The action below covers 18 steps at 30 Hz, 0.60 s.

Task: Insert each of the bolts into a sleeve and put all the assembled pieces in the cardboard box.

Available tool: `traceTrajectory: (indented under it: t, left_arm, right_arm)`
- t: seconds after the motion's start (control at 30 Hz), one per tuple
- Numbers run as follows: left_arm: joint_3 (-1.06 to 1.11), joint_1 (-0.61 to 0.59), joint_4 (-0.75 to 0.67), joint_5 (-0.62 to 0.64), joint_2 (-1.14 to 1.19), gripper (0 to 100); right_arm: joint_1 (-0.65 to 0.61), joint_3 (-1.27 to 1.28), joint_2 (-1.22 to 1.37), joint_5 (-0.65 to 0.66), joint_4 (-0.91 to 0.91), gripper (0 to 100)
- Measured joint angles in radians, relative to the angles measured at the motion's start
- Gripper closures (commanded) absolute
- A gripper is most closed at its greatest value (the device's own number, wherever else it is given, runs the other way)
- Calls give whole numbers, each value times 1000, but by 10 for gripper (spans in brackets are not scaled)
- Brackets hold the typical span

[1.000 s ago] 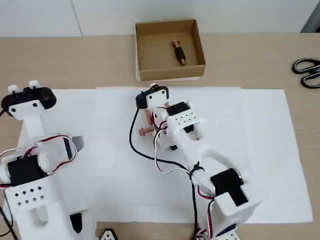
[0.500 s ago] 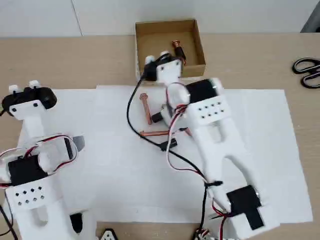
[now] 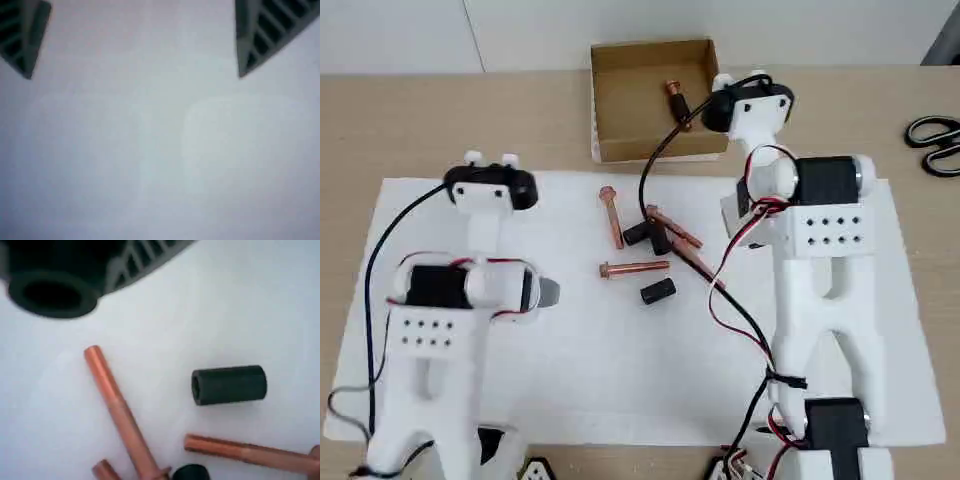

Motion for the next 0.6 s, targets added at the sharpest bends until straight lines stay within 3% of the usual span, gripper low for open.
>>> traceTrajectory:
  t: [0.17,0.37,0.6]
  left_arm:
    - [-204,80,8,3,218,754]
    - [-476,215,23,178,486,754]
    - [-565,348,121,218,664,754]
  right_arm:
    - [106,0,0,0,0,984]
    - [150,0,0,0,0,984]
    - [152,0,0,3,0,984]
